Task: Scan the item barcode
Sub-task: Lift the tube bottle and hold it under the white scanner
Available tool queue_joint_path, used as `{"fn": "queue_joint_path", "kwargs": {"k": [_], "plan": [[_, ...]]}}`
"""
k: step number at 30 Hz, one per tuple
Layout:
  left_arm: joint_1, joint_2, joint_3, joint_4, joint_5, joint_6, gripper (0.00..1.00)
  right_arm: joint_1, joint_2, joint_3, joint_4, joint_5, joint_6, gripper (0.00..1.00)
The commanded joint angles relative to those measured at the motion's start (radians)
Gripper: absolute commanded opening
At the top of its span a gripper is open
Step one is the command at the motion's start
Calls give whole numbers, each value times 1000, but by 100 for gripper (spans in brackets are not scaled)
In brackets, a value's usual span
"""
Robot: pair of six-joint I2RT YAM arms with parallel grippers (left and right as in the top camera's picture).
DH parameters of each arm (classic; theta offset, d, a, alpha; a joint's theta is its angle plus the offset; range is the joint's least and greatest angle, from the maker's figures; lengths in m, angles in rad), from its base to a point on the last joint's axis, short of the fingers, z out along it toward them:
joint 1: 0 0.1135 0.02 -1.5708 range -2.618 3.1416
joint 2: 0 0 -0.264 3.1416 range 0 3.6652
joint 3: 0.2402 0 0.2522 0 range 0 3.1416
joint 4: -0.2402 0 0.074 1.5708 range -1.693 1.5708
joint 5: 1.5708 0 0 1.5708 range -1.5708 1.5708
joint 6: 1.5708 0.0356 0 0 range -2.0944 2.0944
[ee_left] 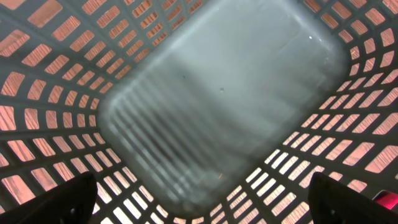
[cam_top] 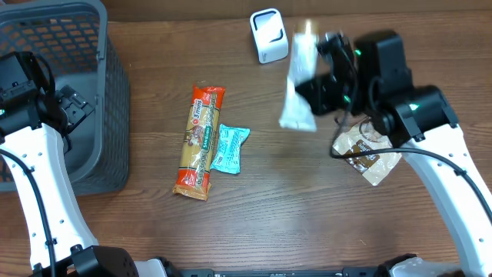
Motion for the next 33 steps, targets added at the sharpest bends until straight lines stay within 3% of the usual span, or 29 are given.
{"fn": "queue_joint_path", "kwargs": {"k": [1, 6, 11, 15, 25, 33], "plan": [[-2, 3, -5, -3, 8, -17, 100, 114, 92, 212, 29, 531, -5, 3], [-2, 3, -5, -3, 8, -17, 100, 186, 267, 269, 246, 934, -182, 3], [-2, 3, -5, -3, 8, -18, 100, 180, 450, 268, 466, 969, -658, 4], [-2, 3, -5, -3, 8, -17, 99, 163, 585, 268, 644, 1006, -883, 4], [-2, 3, -5, -3, 8, -17, 100, 121, 813, 268, 968, 1025, -1215, 4], [-2, 3, -5, -3, 8, -17, 100, 69, 894, 268, 1091, 962, -1233, 4]]}}
